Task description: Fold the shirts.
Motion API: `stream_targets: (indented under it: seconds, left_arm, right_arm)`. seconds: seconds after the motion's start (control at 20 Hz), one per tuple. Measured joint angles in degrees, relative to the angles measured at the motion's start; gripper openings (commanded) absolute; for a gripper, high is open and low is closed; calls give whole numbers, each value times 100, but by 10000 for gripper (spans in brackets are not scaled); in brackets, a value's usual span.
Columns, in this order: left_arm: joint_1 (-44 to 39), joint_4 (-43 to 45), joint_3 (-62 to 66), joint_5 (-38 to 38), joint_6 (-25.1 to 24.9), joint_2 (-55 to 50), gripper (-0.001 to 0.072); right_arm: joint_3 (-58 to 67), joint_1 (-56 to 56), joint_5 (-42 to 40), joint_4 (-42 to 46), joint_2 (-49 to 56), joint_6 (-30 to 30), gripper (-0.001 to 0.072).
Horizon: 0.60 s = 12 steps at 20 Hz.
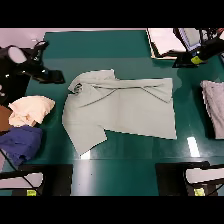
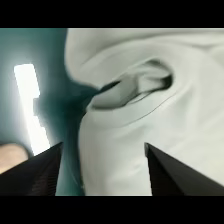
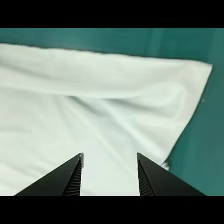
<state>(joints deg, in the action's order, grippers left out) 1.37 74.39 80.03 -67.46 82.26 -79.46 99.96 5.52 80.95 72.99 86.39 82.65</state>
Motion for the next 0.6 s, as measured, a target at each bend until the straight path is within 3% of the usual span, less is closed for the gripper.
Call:
stream_targets:
  seconds: [0.3,0.6]
  left_arm:
    - [673,-461,-2334,-4,-155,874,600]
    - [809,-1263,-3694,551,-476,1082,599]
  right_arm:
    - [-1740,208,0,-1274,-1040,-400,381]
    - [-2653,22,-367,-1567,-1738,-503,381]
